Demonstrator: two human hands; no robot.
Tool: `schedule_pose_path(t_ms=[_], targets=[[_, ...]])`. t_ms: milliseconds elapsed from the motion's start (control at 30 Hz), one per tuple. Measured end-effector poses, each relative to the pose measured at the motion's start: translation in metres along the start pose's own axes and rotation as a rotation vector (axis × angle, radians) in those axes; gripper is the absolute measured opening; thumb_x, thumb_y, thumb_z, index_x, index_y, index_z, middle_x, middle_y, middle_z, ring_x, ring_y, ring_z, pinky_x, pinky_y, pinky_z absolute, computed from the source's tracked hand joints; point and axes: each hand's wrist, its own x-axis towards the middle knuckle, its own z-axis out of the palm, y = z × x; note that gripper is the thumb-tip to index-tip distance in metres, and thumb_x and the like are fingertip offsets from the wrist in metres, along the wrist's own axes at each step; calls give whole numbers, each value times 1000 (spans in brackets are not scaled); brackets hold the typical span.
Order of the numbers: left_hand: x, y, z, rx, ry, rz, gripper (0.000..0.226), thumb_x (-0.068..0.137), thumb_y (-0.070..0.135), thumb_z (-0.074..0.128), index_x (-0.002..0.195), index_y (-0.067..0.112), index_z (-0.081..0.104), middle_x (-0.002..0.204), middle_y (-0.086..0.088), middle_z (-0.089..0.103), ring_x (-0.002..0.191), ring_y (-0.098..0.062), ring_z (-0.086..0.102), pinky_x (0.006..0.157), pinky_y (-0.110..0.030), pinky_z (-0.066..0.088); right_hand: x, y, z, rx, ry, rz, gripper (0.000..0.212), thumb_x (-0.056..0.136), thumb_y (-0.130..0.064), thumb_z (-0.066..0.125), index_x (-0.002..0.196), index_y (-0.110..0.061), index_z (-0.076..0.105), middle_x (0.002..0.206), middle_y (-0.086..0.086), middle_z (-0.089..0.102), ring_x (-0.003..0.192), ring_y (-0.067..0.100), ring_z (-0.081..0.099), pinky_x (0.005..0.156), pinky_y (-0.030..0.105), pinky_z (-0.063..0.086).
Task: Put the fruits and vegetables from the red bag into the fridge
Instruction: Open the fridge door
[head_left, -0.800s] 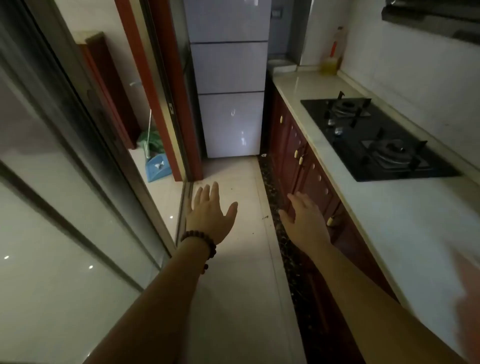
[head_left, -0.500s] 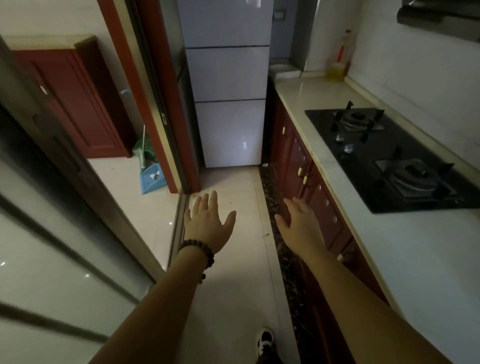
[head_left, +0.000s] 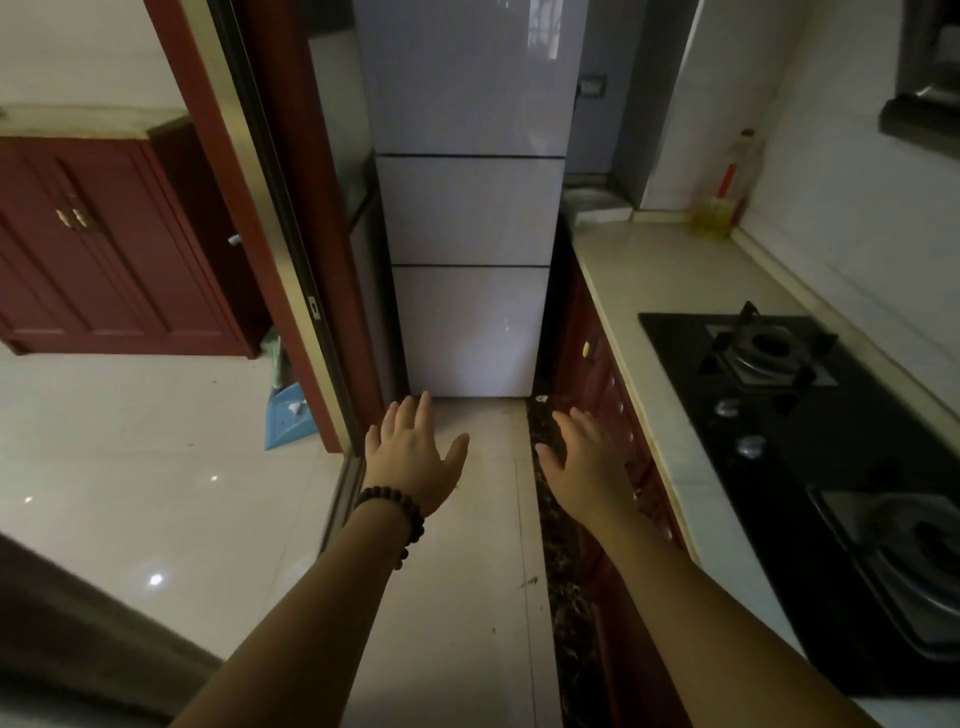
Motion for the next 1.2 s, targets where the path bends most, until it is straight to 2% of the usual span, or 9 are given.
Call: schedule_pose_path(t_ms=[433,700,867,1200], targets=[[250,-27,9,-49,15,11,74,92,57,35,150,21,9,158,-2,13,146,-20,6,119,-45,8,256,-36,45,-21,41,-43,55,95,-38,45,144,-15,32,153,8,28,143,24,18,116,40,20],[439,-43,-44,-42,106,85,75,92,58,35,151,20,9,158,-4,12,146,-21,4,119,-45,7,433,-84,22,-42,152,-58,55,95,-35,47,143,-10,33,151,12,30,142,26,21,116,39,21],[519,-42,-61,-43,154,116,75,91,59,34,150,22,7,159,-3,10,146,-20,3,119,-45,6,514,-102,18,-48,172,-82,56,96,-36,46,144,-12,33,153,11,28,142,27,19,116,41,21],[681,-47,-73,-65,245,99,76,91,59,36,150,22,7,159,-3,10,146,-20,3,118,-43,4,689,-118,17,-43,264,-178,54,92,-30,54,139,-6,41,148,17,35,140,33,26,113,47,25]])
